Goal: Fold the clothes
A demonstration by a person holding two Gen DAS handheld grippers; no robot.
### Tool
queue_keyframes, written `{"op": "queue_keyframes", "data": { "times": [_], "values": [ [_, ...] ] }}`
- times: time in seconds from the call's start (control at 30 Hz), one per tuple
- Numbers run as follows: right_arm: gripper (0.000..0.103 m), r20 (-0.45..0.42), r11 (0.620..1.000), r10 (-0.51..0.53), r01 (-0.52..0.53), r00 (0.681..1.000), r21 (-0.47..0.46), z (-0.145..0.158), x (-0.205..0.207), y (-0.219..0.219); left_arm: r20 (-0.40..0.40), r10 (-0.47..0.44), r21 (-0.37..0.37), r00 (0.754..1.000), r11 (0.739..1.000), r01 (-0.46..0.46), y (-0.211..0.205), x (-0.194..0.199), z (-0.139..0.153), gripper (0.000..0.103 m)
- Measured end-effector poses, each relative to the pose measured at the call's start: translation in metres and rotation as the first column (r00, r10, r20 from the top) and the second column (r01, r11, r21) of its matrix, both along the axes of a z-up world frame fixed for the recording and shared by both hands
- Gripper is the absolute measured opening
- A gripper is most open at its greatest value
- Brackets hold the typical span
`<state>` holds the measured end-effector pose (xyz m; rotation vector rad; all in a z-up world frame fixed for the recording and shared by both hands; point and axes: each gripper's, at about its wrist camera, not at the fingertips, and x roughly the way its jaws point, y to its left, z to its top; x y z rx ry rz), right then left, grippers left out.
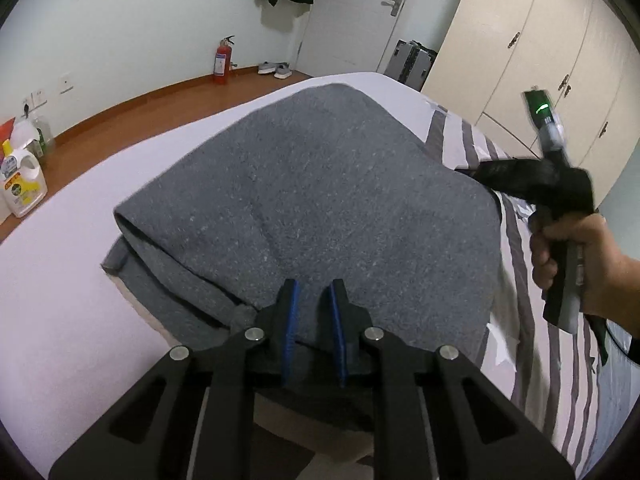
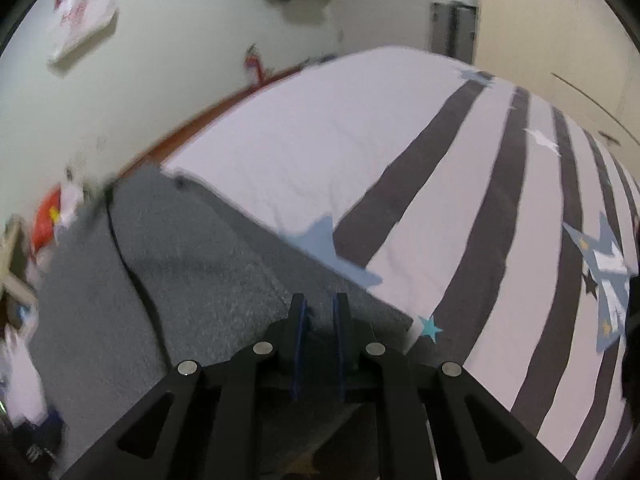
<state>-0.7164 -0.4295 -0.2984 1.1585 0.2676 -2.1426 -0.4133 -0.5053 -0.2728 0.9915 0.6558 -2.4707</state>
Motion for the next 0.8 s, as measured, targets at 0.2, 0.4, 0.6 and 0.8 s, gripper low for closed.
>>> {"op": "queue_keyframes", "data": {
  "times": [0.2, 0.4, 0.6, 0.8],
  "values": [
    [0.013, -0.077, 0.983, 0.046, -0.059, 0.996, -0.176, 0.054, 0.058, 0.021, -0.022, -0.020, -0.021, 1.000, 1.000, 0.020, 0.004, 0.011, 0.006, 0.014],
    [0.011, -0.052, 0.988, 0.085, -0.091, 0.995, -0.128, 0.007, 0.082, 0.012, 0.076, -0.052, -0.024, 0.996, 0.998, 0.053, 0.002, 0.002, -0.039, 0.014],
    [0.000, -0.059, 0.994, 0.014, -0.020, 0.998, -0.110, 0.008, 0.055, 0.004, -0.002, -0.040, -0.035, 0.999, 0.999, 0.040, -0.002, 0.011, 0.001, 0.014],
    [0.004, -0.100, 0.985, -0.070, 0.053, 0.993, -0.162, 0.045, 0.064, 0.021, -0.112, -0.038, -0.092, 0.993, 0.995, 0.028, -0.044, -0.020, 0.036, 0.014]
  ]
}}
